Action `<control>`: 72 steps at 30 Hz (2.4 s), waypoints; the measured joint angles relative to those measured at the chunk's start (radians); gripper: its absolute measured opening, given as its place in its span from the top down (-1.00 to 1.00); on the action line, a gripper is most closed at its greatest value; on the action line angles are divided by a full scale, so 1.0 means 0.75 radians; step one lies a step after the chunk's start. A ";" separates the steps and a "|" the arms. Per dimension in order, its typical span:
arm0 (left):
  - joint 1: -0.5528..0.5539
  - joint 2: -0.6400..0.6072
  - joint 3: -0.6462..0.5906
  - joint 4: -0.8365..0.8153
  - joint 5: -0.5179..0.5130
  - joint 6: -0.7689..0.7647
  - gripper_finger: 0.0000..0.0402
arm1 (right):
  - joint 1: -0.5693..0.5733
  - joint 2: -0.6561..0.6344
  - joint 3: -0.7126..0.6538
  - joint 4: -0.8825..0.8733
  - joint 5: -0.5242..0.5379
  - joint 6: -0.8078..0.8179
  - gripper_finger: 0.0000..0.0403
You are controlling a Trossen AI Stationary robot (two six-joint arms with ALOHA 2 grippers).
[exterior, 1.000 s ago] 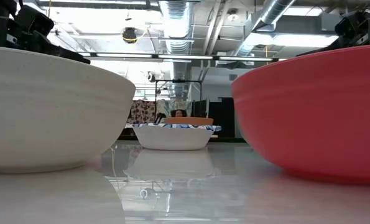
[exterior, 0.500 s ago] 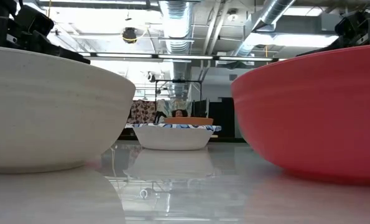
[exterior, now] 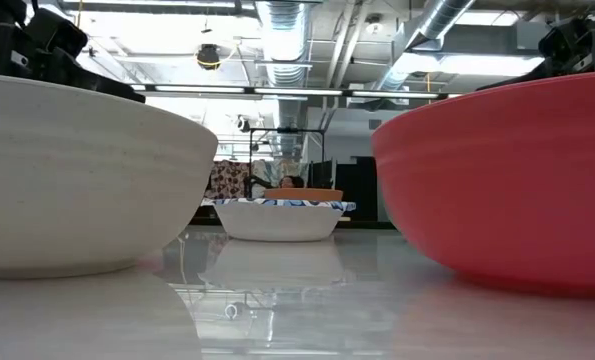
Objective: Nest bowls inside each other
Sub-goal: Stack the bottom right white patterned plate on top of the top right white patterned plate
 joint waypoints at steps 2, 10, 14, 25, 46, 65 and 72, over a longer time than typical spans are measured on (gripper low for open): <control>0.000 0.000 0.000 0.005 0.001 -0.077 0.35 | 0.003 0.000 0.001 0.026 0.001 0.002 0.88; 0.000 0.000 0.000 0.022 -0.044 -0.167 0.35 | 0.003 0.001 0.001 0.039 0.001 0.217 0.88; 0.001 0.000 0.000 0.042 -0.173 -0.308 0.35 | 0.003 0.001 0.001 0.045 0.001 0.328 0.88; 0.000 0.007 0.100 0.003 -0.172 -0.405 0.21 | 0.000 0.005 0.001 0.142 0.007 0.503 0.88; 0.000 0.067 0.490 -0.400 -0.094 -0.346 -0.23 | 0.009 0.375 0.607 -0.368 -0.020 0.387 0.31; 0.000 0.114 0.535 -0.448 -0.025 -0.303 -0.23 | 0.353 0.961 0.841 -0.794 -0.600 1.429 0.24; 0.000 0.114 0.535 -0.447 -0.025 -0.285 -0.23 | 0.534 1.166 0.842 -0.768 -0.629 1.432 0.22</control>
